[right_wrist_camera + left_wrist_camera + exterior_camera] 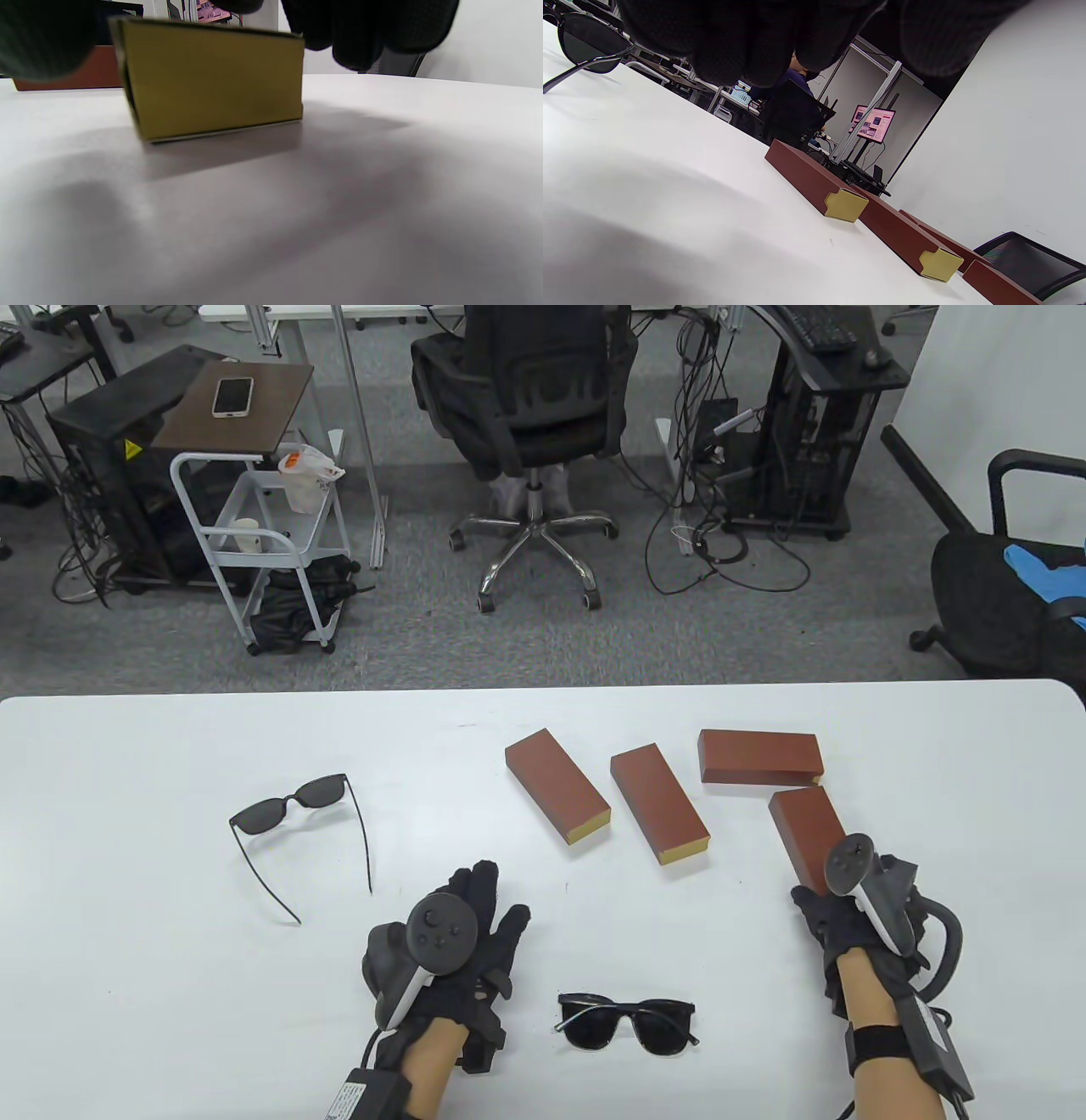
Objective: Slide to open storage boxes and store sunglasses
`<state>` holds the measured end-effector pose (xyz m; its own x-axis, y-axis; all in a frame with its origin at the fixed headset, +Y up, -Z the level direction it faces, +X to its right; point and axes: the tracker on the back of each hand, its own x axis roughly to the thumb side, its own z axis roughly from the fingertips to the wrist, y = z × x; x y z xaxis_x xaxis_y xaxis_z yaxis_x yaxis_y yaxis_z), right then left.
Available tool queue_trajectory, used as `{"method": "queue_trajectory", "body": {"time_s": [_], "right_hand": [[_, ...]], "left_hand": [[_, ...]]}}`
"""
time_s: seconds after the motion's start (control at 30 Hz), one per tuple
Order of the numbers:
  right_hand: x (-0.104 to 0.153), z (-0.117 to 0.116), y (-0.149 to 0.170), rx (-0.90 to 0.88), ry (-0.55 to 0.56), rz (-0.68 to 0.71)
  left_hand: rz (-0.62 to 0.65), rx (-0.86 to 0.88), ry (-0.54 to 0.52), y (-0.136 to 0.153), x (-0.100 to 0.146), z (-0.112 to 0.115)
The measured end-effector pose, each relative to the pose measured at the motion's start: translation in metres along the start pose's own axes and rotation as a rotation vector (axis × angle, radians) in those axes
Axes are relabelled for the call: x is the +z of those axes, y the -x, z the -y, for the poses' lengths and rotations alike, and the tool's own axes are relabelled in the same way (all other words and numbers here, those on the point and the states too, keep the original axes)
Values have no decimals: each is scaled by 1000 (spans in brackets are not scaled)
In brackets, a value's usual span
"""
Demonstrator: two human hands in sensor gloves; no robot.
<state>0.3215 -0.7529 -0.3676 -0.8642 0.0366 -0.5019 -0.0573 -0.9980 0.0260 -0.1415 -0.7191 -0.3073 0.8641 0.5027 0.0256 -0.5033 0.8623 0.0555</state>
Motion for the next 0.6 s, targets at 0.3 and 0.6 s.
{"method": "queue_trajectory", "body": {"time_s": [0.3,0.6], "right_hand": [[-3,-7,1,-107,-85,-19],[13,16,31,-212,8,-19]], "left_hand": [[-4,-2,-1,3,0,-1],[56,8,-18,-4,1,-2]]}}
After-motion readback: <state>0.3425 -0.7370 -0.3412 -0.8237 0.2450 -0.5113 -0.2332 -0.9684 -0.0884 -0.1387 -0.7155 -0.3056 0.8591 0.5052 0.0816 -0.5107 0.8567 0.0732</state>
